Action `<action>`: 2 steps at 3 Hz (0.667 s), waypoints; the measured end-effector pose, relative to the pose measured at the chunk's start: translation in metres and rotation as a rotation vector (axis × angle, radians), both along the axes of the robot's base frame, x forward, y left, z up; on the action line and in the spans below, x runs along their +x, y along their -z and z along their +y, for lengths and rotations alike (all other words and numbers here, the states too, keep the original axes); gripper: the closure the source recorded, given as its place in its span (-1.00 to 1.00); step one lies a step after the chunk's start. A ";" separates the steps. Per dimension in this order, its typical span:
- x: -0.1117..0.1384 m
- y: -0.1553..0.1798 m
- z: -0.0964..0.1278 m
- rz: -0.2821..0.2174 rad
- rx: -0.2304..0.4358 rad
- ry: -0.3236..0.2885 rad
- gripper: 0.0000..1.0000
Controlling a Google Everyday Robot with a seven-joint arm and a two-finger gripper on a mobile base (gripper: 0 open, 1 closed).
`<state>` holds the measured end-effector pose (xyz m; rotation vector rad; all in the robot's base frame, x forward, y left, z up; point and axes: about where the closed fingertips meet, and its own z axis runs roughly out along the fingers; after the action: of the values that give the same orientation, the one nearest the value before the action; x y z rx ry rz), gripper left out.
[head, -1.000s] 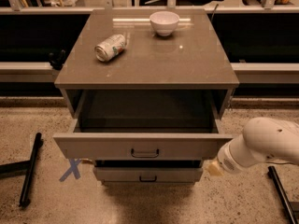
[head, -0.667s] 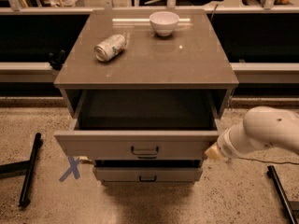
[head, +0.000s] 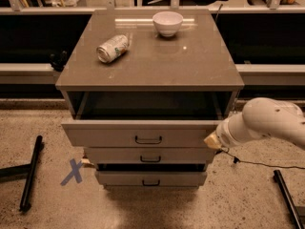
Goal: Close top drawer
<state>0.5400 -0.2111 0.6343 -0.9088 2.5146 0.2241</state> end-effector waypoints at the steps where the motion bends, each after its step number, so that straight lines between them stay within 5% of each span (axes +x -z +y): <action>1: 0.037 -0.014 0.009 -0.056 0.027 0.012 1.00; 2: 0.037 -0.014 0.010 -0.056 0.027 0.012 1.00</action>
Offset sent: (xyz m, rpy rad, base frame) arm 0.1172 0.0354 0.0418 0.0837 -0.1465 -0.0149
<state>0.5772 -0.2015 0.6484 -0.8768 2.4591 0.2245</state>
